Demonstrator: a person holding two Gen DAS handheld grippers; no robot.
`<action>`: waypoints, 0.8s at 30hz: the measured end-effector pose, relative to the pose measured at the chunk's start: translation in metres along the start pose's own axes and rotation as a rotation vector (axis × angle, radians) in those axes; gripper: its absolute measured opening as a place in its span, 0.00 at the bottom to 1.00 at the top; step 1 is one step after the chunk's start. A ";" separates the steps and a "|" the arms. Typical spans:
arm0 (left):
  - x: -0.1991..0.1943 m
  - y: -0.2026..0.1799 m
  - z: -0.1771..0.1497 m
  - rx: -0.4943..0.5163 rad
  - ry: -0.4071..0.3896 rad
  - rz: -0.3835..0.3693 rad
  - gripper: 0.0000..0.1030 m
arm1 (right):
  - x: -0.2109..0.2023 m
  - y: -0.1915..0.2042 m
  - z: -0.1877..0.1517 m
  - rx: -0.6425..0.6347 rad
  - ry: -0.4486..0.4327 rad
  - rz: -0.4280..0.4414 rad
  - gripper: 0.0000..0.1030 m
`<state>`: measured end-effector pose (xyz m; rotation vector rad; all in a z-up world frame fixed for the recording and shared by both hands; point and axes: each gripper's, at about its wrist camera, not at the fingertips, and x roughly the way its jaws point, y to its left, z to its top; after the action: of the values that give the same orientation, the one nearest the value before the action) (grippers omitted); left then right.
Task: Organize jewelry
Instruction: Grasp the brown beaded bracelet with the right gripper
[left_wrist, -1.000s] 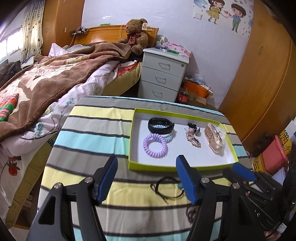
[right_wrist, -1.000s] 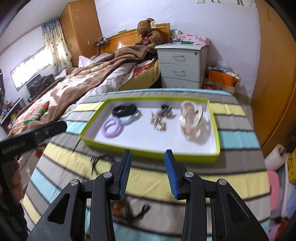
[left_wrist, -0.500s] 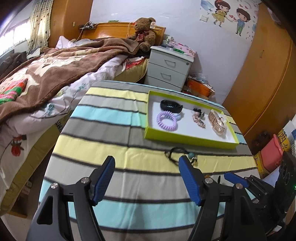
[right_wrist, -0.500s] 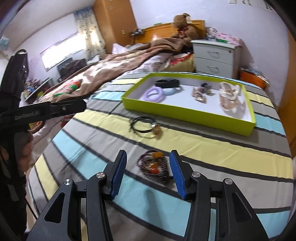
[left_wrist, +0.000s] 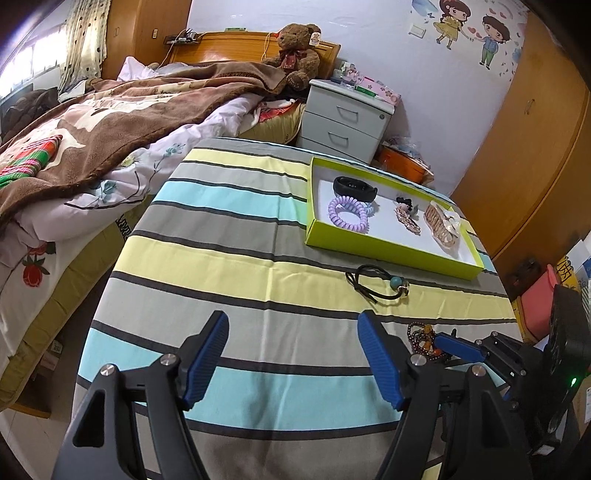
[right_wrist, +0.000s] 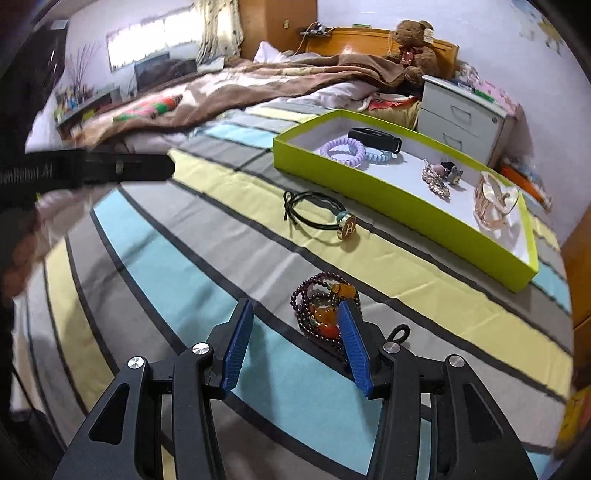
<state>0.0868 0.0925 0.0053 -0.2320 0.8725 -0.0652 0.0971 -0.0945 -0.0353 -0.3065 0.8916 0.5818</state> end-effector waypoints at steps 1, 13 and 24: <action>0.000 0.000 0.000 -0.001 0.000 0.002 0.72 | 0.002 0.004 0.000 -0.030 0.011 -0.029 0.43; 0.010 -0.012 0.004 0.021 0.033 -0.018 0.72 | -0.017 -0.018 -0.021 0.085 -0.014 -0.084 0.10; 0.054 -0.049 0.026 0.081 0.068 -0.012 0.72 | -0.061 -0.047 -0.023 0.246 -0.172 -0.042 0.10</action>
<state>0.1430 0.0411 -0.0076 -0.1598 0.9345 -0.1204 0.0803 -0.1650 0.0001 -0.0514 0.7785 0.4468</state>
